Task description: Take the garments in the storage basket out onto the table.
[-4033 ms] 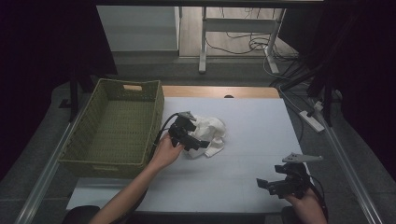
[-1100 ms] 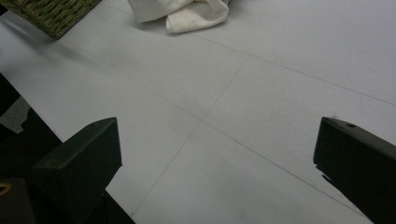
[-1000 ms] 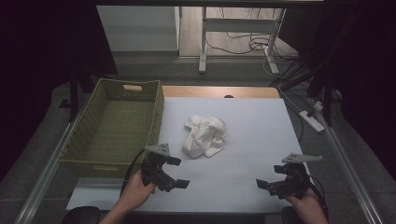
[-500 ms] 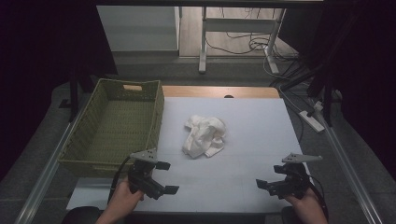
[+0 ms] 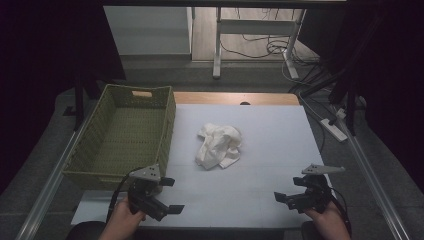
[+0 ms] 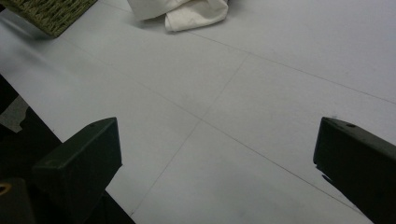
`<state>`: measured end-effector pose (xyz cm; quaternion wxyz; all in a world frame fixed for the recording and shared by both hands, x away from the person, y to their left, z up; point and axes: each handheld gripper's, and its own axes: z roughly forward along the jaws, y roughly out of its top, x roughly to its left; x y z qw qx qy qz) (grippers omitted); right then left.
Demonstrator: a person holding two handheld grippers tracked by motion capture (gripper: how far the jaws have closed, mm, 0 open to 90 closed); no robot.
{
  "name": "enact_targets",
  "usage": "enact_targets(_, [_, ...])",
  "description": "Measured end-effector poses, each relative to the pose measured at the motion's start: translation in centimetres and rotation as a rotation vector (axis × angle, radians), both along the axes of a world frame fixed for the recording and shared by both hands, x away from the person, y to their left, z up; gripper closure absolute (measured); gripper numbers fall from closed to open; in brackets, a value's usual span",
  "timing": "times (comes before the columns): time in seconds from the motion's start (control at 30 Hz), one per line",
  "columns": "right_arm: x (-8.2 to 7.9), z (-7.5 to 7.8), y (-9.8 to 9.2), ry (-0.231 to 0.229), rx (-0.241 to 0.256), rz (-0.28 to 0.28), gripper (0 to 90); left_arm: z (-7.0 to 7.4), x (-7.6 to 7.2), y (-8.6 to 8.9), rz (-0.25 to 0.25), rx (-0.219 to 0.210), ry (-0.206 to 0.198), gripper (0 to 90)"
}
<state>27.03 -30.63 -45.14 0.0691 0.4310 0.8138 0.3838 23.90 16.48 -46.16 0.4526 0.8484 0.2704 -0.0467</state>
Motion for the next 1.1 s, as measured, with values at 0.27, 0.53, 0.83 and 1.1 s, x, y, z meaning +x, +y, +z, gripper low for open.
enact_targets(0.27, [0.0,0.0,0.0,0.002,-0.001,-0.001,1.2,-0.1,-0.4,1.4,0.041,-0.012,0.01,1.1])
enact_targets(0.53, [0.0,0.0,0.0,0.003,-0.001,-0.003,1.2,-0.3,-0.9,2.8,0.088,-0.011,0.016,1.1])
enact_targets(0.83, [0.0,0.0,0.0,0.003,-0.002,-0.005,1.2,-0.4,-1.4,4.6,0.142,-0.016,0.022,1.1])
enact_targets(1.1, [0.0,0.0,0.0,0.003,-0.003,-0.006,1.2,-0.5,-2.0,6.5,0.207,-0.012,0.018,0.9])
